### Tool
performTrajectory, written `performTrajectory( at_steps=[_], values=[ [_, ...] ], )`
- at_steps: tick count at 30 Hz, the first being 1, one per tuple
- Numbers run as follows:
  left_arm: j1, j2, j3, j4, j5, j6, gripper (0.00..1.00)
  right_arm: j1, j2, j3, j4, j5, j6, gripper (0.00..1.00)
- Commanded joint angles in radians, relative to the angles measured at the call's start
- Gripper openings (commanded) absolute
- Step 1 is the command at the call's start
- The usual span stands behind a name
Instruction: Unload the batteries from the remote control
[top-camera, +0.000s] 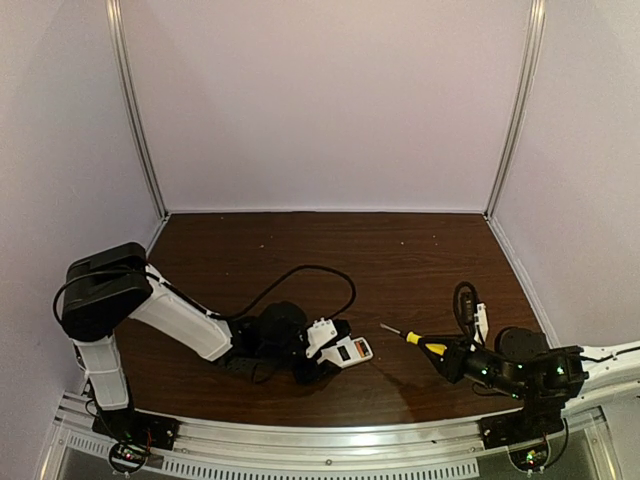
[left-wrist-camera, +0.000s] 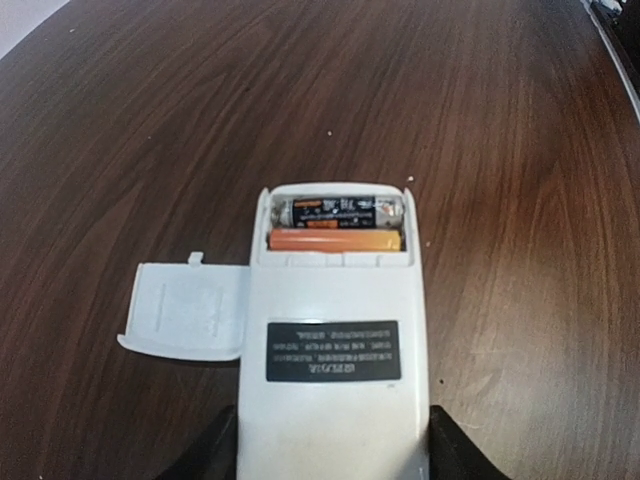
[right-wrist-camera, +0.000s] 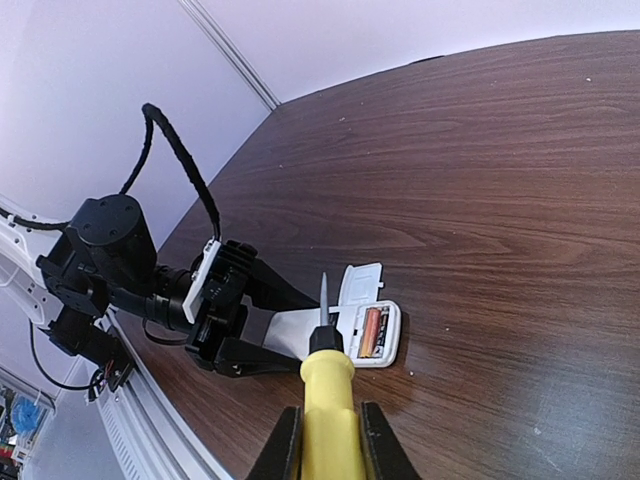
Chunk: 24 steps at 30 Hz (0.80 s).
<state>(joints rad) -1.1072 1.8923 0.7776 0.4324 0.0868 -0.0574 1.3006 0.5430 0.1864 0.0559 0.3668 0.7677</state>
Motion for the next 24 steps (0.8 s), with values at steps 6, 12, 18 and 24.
performTrajectory(
  at_steps=[6, 12, 18, 24],
  values=[
    [-0.070, -0.031, 0.024, -0.150, -0.158, 0.017, 0.20, -0.003, -0.038, 0.015, -0.048, 0.016, -0.016, 0.00],
    [-0.135, -0.065, 0.073, -0.259, -0.326, 0.009, 0.00, -0.003, -0.048, 0.058, -0.102, 0.024, -0.054, 0.00],
    [-0.210, -0.135, 0.109, -0.378, -0.513, 0.001, 0.00, -0.004, -0.023, 0.127, -0.148, 0.023, -0.100, 0.00],
    [-0.276, -0.186, 0.080, -0.353, -0.795, 0.033, 0.00, -0.003, 0.054, 0.191, -0.165, 0.004, -0.134, 0.00]
  ],
)
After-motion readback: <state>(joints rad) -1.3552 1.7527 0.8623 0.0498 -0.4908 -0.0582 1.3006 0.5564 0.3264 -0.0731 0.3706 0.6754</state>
